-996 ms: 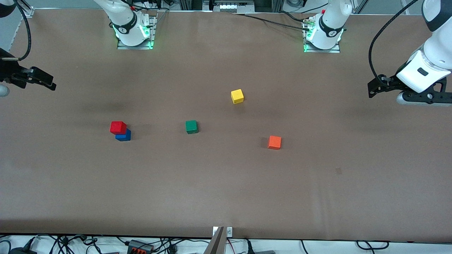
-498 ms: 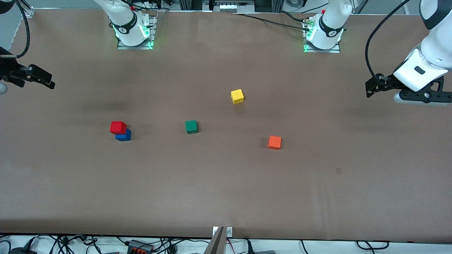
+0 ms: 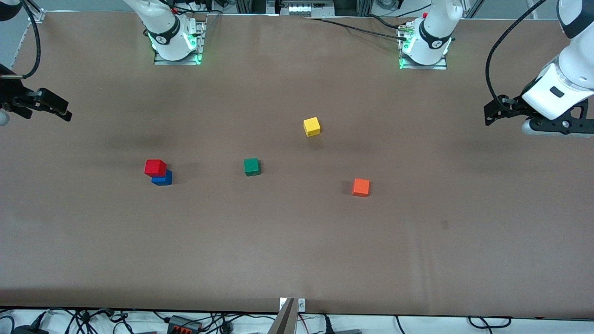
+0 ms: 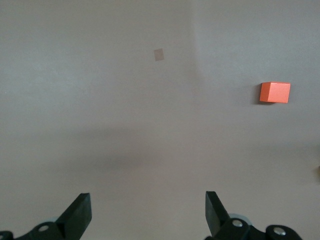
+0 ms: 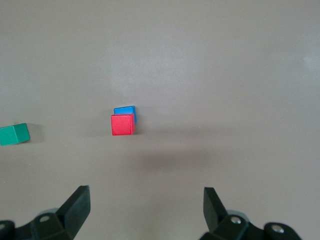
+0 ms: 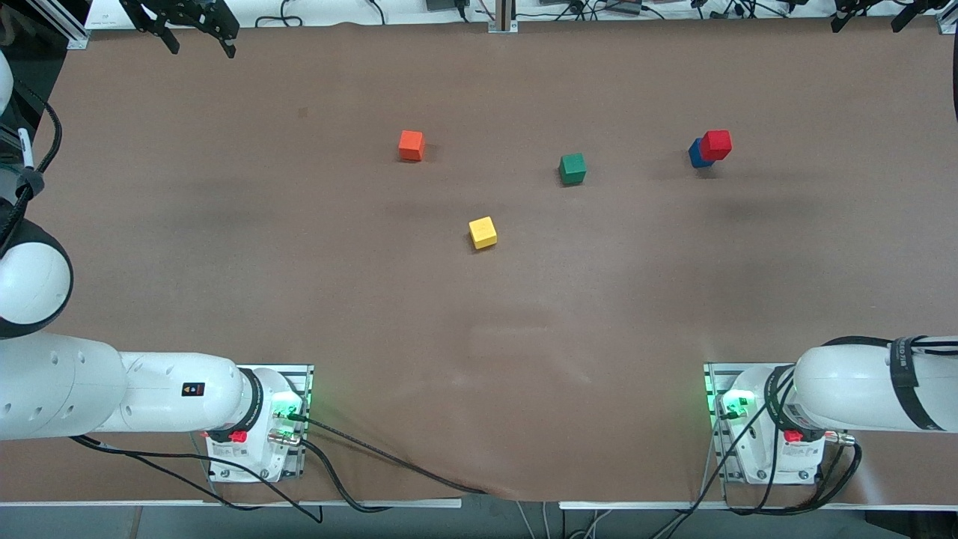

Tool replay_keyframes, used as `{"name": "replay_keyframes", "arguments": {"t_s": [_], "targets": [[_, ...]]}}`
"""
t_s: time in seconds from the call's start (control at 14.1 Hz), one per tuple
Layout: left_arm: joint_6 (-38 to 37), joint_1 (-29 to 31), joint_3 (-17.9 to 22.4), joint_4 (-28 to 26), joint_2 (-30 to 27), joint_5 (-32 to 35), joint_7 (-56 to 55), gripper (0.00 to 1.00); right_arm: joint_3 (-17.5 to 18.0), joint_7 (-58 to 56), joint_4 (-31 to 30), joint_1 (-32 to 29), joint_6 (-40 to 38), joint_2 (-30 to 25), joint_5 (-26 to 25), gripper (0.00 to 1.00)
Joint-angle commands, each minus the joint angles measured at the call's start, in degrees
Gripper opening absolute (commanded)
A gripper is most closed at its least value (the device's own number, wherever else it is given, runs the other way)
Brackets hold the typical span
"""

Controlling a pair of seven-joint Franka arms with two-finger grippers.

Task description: Pass red block to right arm, stack on blue

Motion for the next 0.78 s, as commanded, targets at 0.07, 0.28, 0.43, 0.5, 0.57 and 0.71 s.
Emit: {"name": "replay_keyframes", "arguments": {"t_s": [0.07,0.28,0.43,0.5,0.57,0.71], "targets": [[-1.4,0.2,-0.3,1.3,0.0,-0.6,0.7,1.00,0.3,-0.7,-2.3,-0.1,1.1,-1.9,-0.8,1.00],[-1.3,0.1,-0.3,1.4,0.1,-0.5,0.7,1.00,0.3,-0.8,-2.3,-0.1,0.8,-1.9,-0.5,1.00],[-1.3,0.1,-0.3,1.4,0.0,-0.6,0.7,1.00,0.3,-1.1,-2.3,-0.2,0.5,-1.9,-0.6,1.00],[-1.3,0.1,-0.3,1.8,0.1,-0.6,0.7,1.00,0.3,-1.1,-2.3,-0.2,0.4,-1.9,-0.6,1.00],[-1.4,0.0,-0.3,2.1,0.3,-0.6,0.6,1.00,0.3,-1.1,-2.3,-0.2,0.5,-1.8,-0.6,1.00],[-1.4,0.1,-0.3,2.3,0.4,-0.6,0.7,1.00,0.3,-1.1,-2.3,-0.2,0.5,-1.7,-0.5,1.00]]}}
